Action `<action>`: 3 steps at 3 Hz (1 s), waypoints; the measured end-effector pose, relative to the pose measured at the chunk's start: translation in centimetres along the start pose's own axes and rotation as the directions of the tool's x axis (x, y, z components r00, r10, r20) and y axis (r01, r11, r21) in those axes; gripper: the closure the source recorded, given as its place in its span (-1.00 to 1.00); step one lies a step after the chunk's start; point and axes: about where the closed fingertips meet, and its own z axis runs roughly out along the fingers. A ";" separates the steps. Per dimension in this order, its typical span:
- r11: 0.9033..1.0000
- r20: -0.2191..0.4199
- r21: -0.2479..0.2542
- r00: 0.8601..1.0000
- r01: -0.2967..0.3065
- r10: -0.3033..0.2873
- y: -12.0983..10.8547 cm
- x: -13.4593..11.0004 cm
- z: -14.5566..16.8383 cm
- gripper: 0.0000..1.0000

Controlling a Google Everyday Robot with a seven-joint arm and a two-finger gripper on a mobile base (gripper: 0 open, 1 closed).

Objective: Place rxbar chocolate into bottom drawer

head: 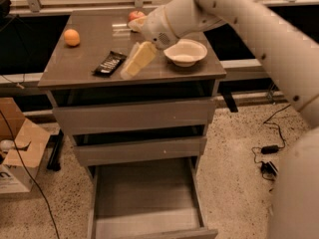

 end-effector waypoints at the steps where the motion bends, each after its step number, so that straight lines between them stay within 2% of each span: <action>1: 0.999 0.044 -0.040 0.999 -0.017 0.019 -2.1 0.5 4.1 -1.00; 2: 0.997 0.068 -0.065 0.997 -0.034 0.038 -4.0 1.0 8.2 -1.00; 3: 0.997 0.071 -0.068 0.997 -0.038 0.043 -5.2 1.1 10.4 -1.00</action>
Offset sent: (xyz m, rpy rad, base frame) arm 0.0714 0.0740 -0.0573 0.0879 0.0821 0.0531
